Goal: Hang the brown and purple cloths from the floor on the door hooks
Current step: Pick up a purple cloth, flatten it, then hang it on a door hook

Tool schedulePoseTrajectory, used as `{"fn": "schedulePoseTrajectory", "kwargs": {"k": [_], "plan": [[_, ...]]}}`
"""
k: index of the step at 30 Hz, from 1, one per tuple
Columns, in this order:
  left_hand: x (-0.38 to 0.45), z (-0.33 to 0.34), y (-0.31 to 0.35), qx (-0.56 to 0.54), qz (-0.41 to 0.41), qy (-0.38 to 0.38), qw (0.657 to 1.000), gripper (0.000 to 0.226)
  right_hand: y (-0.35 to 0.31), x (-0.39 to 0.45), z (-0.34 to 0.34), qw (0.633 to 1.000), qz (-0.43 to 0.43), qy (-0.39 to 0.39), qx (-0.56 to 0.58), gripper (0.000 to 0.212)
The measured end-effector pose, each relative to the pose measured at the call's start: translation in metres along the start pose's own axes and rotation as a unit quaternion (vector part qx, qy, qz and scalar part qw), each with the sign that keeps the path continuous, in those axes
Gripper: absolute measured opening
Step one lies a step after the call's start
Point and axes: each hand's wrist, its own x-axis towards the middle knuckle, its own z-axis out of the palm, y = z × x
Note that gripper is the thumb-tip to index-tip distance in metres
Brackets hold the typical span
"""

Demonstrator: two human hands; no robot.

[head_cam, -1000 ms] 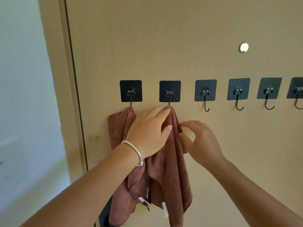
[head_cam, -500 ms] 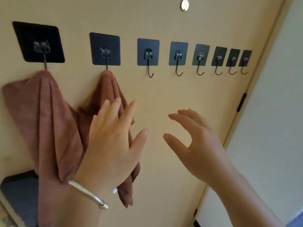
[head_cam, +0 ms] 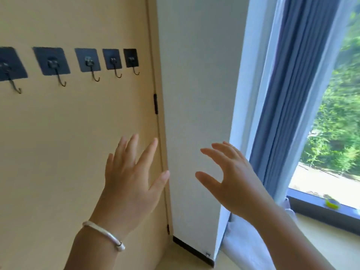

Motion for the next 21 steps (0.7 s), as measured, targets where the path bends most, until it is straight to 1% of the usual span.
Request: {"fn": "schedulePoseTrajectory", "kwargs": {"k": [4, 7, 10, 13, 17, 19, 21], "plan": [[0.011, 0.042, 0.092, -0.029, 0.046, -0.037, 0.998, 0.067, 0.081, -0.030, -0.047, 0.998, 0.052, 0.027, -0.012, 0.059], [0.014, 0.071, 0.158, -0.043, 0.078, -0.069, 0.994, 0.069, 0.135, -0.060, -0.076, 0.995, 0.089, 0.049, -0.006, 0.057], [0.009, 0.103, 0.219, -0.069, 0.114, -0.105, 0.985, 0.068, 0.188, -0.097, -0.104, 0.989, 0.130, 0.065, -0.022, 0.057], [0.002, 0.135, 0.280, -0.087, 0.151, -0.133, 0.976, 0.072, 0.237, -0.142, -0.135, 0.980, 0.176, 0.077, -0.050, 0.058], [-0.015, 0.175, 0.369, -0.130, 0.223, -0.169, 0.951, 0.072, 0.291, -0.209, -0.179, 0.959, 0.248, 0.110, -0.086, 0.055], [-0.026, 0.191, 0.415, -0.154, 0.265, -0.186, 0.933, 0.070, 0.309, -0.243, -0.202, 0.942, 0.291, 0.131, -0.105, 0.054], [-0.039, 0.202, 0.461, -0.181, 0.305, -0.209, 0.911, 0.073, 0.324, -0.276, -0.226, 0.922, 0.336, 0.149, -0.126, 0.055]]}}
